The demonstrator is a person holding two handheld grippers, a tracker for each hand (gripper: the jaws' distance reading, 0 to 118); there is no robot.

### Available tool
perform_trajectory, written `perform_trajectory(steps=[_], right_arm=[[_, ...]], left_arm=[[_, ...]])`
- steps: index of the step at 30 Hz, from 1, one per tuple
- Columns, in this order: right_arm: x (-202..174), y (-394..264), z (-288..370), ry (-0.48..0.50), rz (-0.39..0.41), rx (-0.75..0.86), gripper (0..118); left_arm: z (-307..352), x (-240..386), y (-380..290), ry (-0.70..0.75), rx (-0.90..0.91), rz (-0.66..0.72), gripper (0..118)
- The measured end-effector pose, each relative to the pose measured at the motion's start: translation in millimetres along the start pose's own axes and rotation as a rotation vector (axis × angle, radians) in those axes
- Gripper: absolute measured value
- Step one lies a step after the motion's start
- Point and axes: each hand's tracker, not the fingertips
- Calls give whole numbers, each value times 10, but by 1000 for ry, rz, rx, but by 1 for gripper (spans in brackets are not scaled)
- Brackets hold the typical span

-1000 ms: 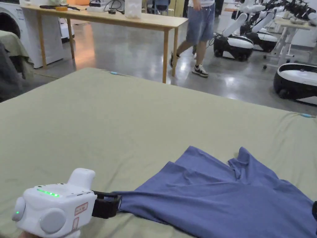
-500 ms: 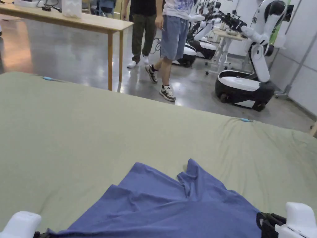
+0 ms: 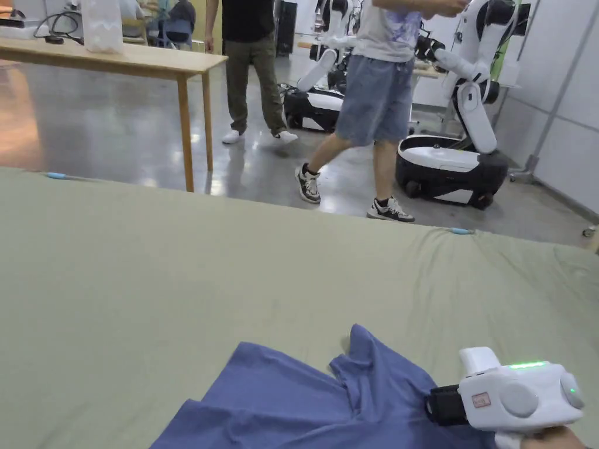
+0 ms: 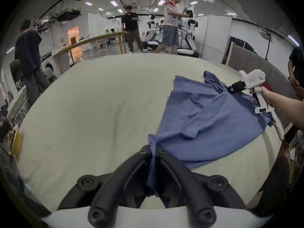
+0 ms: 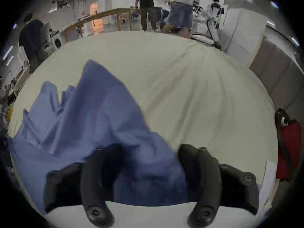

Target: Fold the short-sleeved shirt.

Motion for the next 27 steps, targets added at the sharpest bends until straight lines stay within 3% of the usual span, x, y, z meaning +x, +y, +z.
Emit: perform_trajectory(steps=[1, 2, 3, 8, 12, 15, 20, 27], right_arm=[[-57, -25, 100, 10, -15, 62, 50], [-103, -35, 185, -12, 0, 105, 17], [-126, -39, 237, 11, 2, 91, 6], [-143, -44, 812, 2, -106, 194, 5], [-135, -18, 1650, 44, -107, 326, 5], [-92, 74, 2351, 4, -76, 433, 5], [179, 292, 3419, -82, -56, 589, 5], [736, 734, 4493, -113, -177, 835, 5]], left_arm=[[-22, -15, 12, 0, -1, -1, 2], [-25, -8, 25, 2, -5, -3, 2], [-26, 2, 30, 5, -2, -4, 2], [-57, 17, 118, 15, 7, 8, 1], [124, 11, 417, -15, 102, 63, 0], [324, 41, 820, -2, 168, 31, 0], [670, 67, 1672, 36, 284, -5, 0], [1083, 198, 2870, 112, 439, -78, 0]])
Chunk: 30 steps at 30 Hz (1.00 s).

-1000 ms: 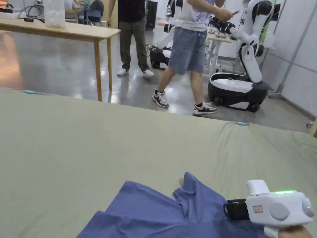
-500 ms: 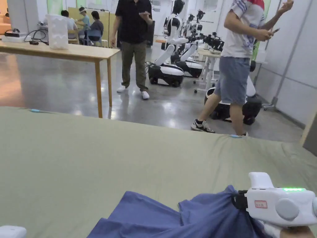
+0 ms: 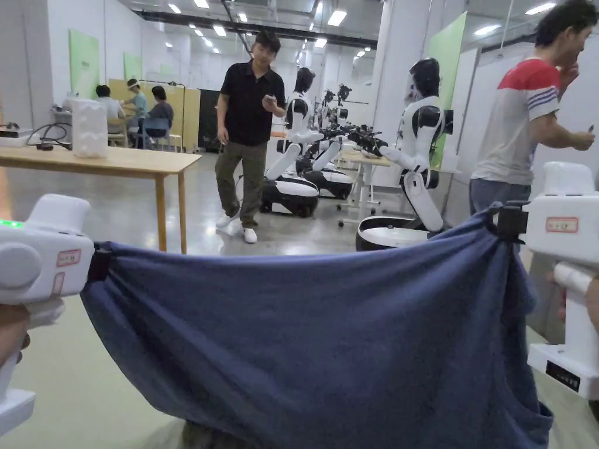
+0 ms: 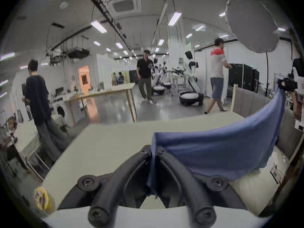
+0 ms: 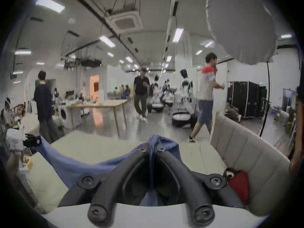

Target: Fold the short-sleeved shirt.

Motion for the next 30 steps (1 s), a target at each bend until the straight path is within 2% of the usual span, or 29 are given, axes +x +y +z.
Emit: perform_trajectory(steps=[8, 15, 20, 23, 28, 30], right_arm=[[28, 972, 15, -21, 15, 161, 5], [-88, 1363, 0, -26, 45, 244, 5], [-97, 1211, -151, -27, 34, 231, 5], [-96, 874, -296, -36, 53, 184, 5], [-24, 176, -535, -30, -12, 119, 5], [9, 43, -674, 14, -17, 106, 5]], left_arm=[[-153, -84, 1180, 30, 121, 13, 0], [-70, -138, 1615, 80, 204, -28, 0], [-157, -138, 1475, 79, 198, -26, 0], [-317, -89, 1191, 76, 157, -33, 0], [-743, 21, 452, 75, 70, -12, 0], [-811, 88, 256, 76, 56, -10, 0]])
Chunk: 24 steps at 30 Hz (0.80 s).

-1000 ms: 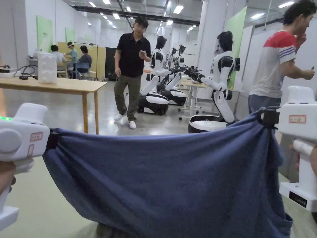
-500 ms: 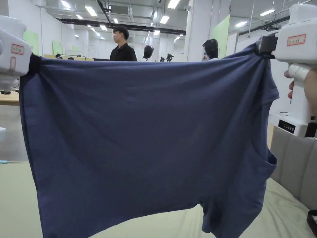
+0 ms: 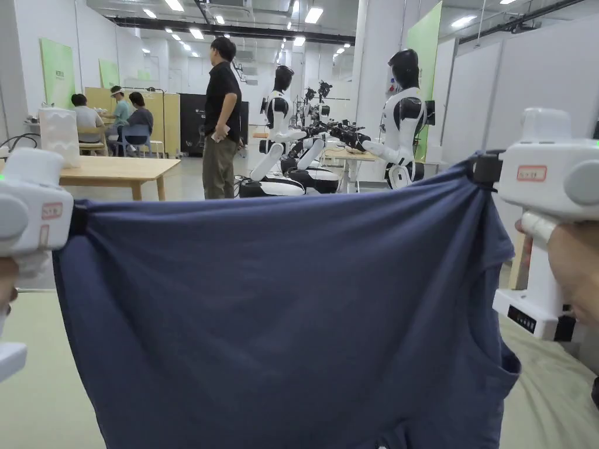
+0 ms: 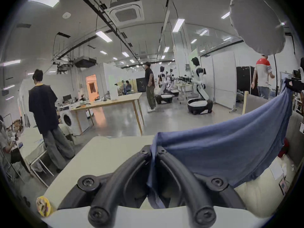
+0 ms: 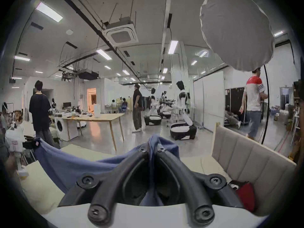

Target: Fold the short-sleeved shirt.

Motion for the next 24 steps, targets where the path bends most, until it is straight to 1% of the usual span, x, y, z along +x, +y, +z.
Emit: perform_trajectory(steps=[3, 4, 6, 7, 8, 10, 11, 13, 16, 18, 19, 20, 21, 22, 24], right_arm=[[21, -140, 86, -1, 12, -20, 5], [40, -165, 128, 0, 12, -25, 5], [92, -218, 264, 9, -11, -26, 5], [105, -246, 356, 39, -30, -28, 5], [124, -308, 475, 42, -32, -24, 5], [154, -472, 752, 53, -25, -17, 5], [162, -582, 933, 87, -27, -21, 5], [196, -809, 1274, 95, -20, -30, 5], [184, -1251, 1905, 126, 11, -63, 5], [188, -1602, 2234, 152, 33, -116, 5], [100, -1785, 2456, 167, 35, -151, 5], [94, -2017, 2599, 187, 34, -204, 5], [88, -2270, 2710, 198, 13, -230, 5], [68, -2541, 2810, 198, 15, -277, 5], [83, -3092, 2916, 178, 69, -378, 5]], left_arm=[[-27, 30, -149, -13, -22, 8, 0], [54, 62, -151, -21, -28, 10, 0], [185, 93, -202, -33, -28, -9, 0], [275, 107, -243, -35, -24, -19, 0], [401, 101, -276, -48, -17, -26, 0], [678, 104, -434, -81, -4, -33, 0], [832, 104, -543, -94, -4, -31, 0], [1138, 107, -799, -116, -19, -38, 0], [1623, 148, -1324, -133, -43, -86, 0], [1913, 174, -1715, -148, -63, -101, 0], [2032, 183, -1936, -165, -82, -120, 0], [2218, 246, -2132, -166, -98, -144, 0], [2301, 263, -2356, -154, -129, -164, 0], [2365, 281, -2592, -150, -188, -153, 0], [2440, 252, -3034, -174, -270, -124, 0]])
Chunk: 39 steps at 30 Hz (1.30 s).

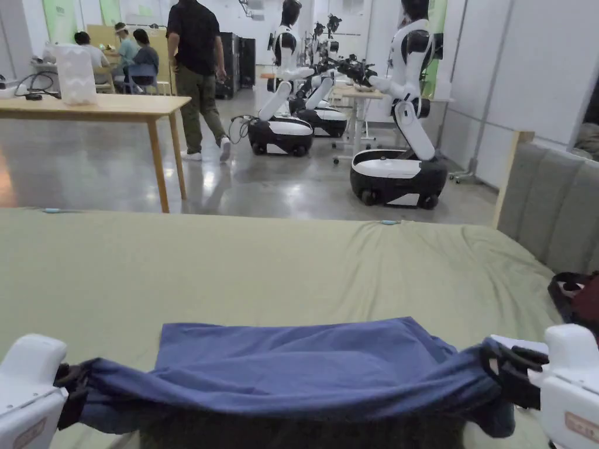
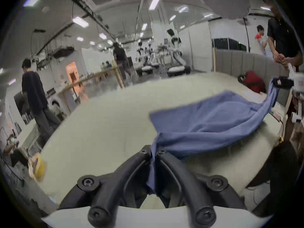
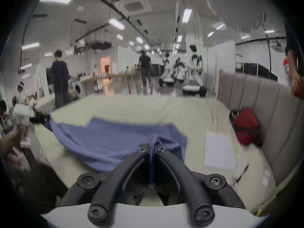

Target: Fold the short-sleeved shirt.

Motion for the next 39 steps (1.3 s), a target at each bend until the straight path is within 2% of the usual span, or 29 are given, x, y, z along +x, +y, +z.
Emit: perform_trajectory(steps=[2, 6, 7, 8, 9, 10, 11, 12, 13, 15, 16, 17, 18, 19, 20, 21, 22, 23, 24, 28, 29, 30, 31, 32, 33, 35, 37, 38, 39], right_arm=[[-91, -443, -65, -8, 43, -119, 5], [-252, -921, -93, -9, 13, -232, 5], [-140, -1042, -176, -4, 3, -236, 5], [-159, -1044, -166, -3, -5, -237, 5], [-178, -1015, -145, -3, -7, -235, 11], [-201, -972, -104, -6, -7, -222, 29], [-176, -910, -39, -9, -6, -181, 57], [-217, -830, 30, -14, -9, -141, 94], [-265, -744, 116, -7, -18, -108, 106], [-391, -569, 351, 3, -21, -25, 107], [-455, -518, 426, 10, -16, -2, 107], [-510, -494, 477, 10, -11, -12, 99], [-558, -469, 519, 6, -12, -17, 57], [-624, -431, 588, -4, -16, -15, 8], [-658, -433, 601, -37, -21, -10, 0], [-679, -446, 596, -100, -20, -16, 0], [-665, -465, 631, -73, -29, -7, 0], [-638, -467, 635, -6, -72, -21, 0], [-636, -483, 634, -7, -106, -26, 0], [-559, -558, 589, -41, -87, -47, 0], [-546, -587, 561, -44, -87, -62, 0], [-532, -616, 534, -44, -92, -77, 0], [-446, -680, 476, -46, -98, -92, 0], [-426, -715, 448, -53, -102, -107, 0], [-408, -747, 428, -60, -103, -116, 0], [-379, -766, 436, -77, -115, -141, 0], [-331, -822, 420, -89, -129, -163, 0], [-295, -854, 412, -96, -131, -176, 0], [-260, -885, 403, -109, -130, -190, 0]], left_arm=[[-14, 42, -398, -13, -67, 56, 0], [-46, 95, -791, -35, -164, 95, 1], [-43, 111, -817, -35, -159, 93, 6], [16, 145, -769, -38, -156, 92, 15], [49, 156, -736, -36, -152, 92, 50], [109, 168, -685, -28, -143, 91, 90], [141, 142, -646, -16, -120, 94, 114], [209, 149, -604, -14, -82, 92, 118], [357, 183, -544, -25, 5, 90, 118], [539, 250, -457, -1, 70, 92, 117], [626, 274, -451, 6, 76, 97, 115], [694, 288, -457, 18, 82, 110, 106], [751, 290, -478, 29, 87, 124, 70], [803, 284, -502, 40, 87, 143, 23], [811, 259, -535, 49, 73, 164, 0], [800, 243, -564, 66, 47, 177, 0], [774, 219, -624, 102, -8, 187, 0], [769, 185, -685, 22, -13, 181, 0], [681, 85, -794, -7, -63, 207, 0], [470, -58, -1063, -25, -130, 199, 0], [426, -68, -1097, -42, -132, 193, 8], [381, -81, -1114, -49, -140, 194, 49], [304, -95, -1126, -71, -163, 200, 96], [183, -99, -1174, -85, -192, 196, 118], [179, -102, -1200, -117, -117, 150, 113], [-8, -145, -1165, -65, -193, 177, 111], [-156, -143, -1166, -74, -191, 173, 104], [-204, -162, -1153, -83, -190, 173, 98], [-251, -174, -1139, -86, -193, 173, 84]])
